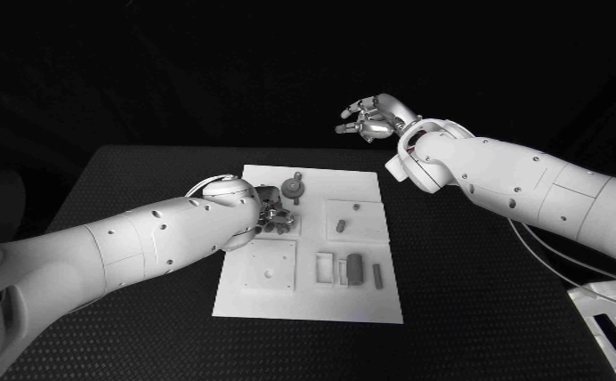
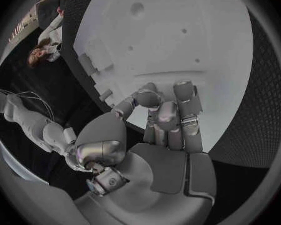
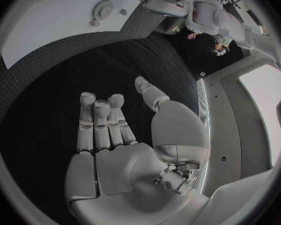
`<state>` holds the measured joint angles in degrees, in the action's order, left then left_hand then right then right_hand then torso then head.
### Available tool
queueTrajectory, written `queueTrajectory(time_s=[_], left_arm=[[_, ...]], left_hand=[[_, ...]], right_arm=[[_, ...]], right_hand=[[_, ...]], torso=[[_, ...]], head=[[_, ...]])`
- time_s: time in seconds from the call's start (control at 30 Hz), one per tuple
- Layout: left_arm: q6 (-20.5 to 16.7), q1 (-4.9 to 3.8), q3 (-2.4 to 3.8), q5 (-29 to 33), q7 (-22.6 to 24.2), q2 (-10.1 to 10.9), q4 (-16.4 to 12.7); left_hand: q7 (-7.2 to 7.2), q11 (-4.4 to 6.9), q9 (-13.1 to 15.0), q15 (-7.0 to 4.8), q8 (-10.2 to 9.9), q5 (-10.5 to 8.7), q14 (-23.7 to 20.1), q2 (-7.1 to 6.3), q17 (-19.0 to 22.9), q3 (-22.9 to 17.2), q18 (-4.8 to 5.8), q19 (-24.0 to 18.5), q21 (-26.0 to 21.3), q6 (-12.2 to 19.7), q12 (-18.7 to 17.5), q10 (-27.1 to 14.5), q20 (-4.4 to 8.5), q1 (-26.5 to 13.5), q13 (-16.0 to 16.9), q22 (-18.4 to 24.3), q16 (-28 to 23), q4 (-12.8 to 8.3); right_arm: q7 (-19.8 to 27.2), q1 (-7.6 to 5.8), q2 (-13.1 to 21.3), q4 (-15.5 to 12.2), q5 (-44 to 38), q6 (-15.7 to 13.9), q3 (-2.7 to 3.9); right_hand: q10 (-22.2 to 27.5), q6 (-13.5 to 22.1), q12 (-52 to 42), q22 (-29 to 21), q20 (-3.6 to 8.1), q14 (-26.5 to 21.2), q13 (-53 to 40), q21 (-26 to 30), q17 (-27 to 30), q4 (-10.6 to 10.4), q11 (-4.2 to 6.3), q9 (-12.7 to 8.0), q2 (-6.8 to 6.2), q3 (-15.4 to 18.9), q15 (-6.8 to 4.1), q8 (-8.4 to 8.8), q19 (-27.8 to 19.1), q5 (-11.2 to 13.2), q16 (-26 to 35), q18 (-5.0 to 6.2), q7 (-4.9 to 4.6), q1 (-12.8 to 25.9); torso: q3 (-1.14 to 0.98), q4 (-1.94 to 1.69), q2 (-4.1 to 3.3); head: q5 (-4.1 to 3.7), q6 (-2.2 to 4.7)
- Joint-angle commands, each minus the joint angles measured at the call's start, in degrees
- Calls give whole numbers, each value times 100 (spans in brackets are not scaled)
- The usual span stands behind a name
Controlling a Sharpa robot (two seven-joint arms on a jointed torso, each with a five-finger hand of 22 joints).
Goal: Assemble the parts on the task board
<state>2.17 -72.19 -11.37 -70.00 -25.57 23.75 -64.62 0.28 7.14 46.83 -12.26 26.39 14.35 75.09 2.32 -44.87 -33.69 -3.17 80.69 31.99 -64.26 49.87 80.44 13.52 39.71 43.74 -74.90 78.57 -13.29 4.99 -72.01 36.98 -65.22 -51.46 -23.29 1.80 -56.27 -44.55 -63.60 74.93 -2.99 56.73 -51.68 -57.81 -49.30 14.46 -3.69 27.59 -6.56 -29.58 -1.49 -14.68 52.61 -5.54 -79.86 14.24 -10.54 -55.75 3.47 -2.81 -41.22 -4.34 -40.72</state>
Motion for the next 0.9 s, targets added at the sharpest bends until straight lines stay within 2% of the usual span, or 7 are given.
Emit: queueTrajectory(time_s=[0.03, 0.2, 0.37, 0.63, 0.9], left_arm=[[68, 13, -9, 35, 39, 19, 6], [40, 12, -7, 35, 29, 62, 18], [14, 11, -4, 34, 17, 126, 14], [6, 9, 1, 23, 6, 201, 48], [34, 8, 2, 16, -5, 184, 99]], left_hand=[[-113, 1, 16, -55, 19, -21, -35, 76, 19, -27, 90, 37, 13, -238, 35, -35, 44, 84, -16, -110, 47, -29], [-110, -3, 26, -50, 10, 48, -43, 250, 51, -79, 96, 30, 16, -240, 47, -39, 36, 199, -31, -113, 69, -123], [-108, -6, 33, -46, 4, 64, -48, 354, 72, -109, 99, 30, 22, -243, 53, -41, 31, 274, -43, -114, 84, -185], [-106, -8, 37, -44, -1, 20, -51, 392, 86, -107, 102, 29, 25, -245, 57, -43, 27, 301, -50, -115, 92, -223], [-106, -8, 38, -43, -1, 12, -51, 398, 89, -105, 102, 30, 27, -246, 58, -44, 27, 305, -52, -115, 95, -229]], right_arm=[[32, 0, 0, -4, 2, 62, 3], [33, 0, 0, -1, 3, 63, 3], [32, 0, 7, -7, 3, 59, 3], [33, 0, 13, -7, 3, 61, 3], [31, 0, 21, -13, 3, 61, 3]], right_hand=[[865, -17, -40, 5, -17, -34, 10, 20, 8, -15, -87, -8, 19, 26, -6, -29, -32, 11, -33, 76, -36, 28], [865, -16, -41, 5, -17, -34, 11, 21, 9, -16, -88, -9, 20, 26, -6, -29, -32, 11, -33, 76, -36, 29], [865, -16, -41, 5, -17, -34, 12, 21, 10, -18, -88, -11, 21, 26, -6, -29, -32, 11, -33, 76, -37, 32], [866, -15, -43, 5, -17, -35, 15, 22, 12, -22, -88, -14, 22, 27, -5, -30, -32, 11, -34, 76, -37, 36], [866, -14, -44, 6, -17, -35, 16, 22, 13, -23, -88, -15, 21, 27, -5, -31, -32, 11, -35, 76, -37, 38]], torso=[[1, -1, -2], [2, 0, 1], [0, -7, 3], [-1, -2, 1], [0, -2, 2]], head=[[-2, 4], [-3, 5], [-4, 0], [-4, 2], [-1, 7]])
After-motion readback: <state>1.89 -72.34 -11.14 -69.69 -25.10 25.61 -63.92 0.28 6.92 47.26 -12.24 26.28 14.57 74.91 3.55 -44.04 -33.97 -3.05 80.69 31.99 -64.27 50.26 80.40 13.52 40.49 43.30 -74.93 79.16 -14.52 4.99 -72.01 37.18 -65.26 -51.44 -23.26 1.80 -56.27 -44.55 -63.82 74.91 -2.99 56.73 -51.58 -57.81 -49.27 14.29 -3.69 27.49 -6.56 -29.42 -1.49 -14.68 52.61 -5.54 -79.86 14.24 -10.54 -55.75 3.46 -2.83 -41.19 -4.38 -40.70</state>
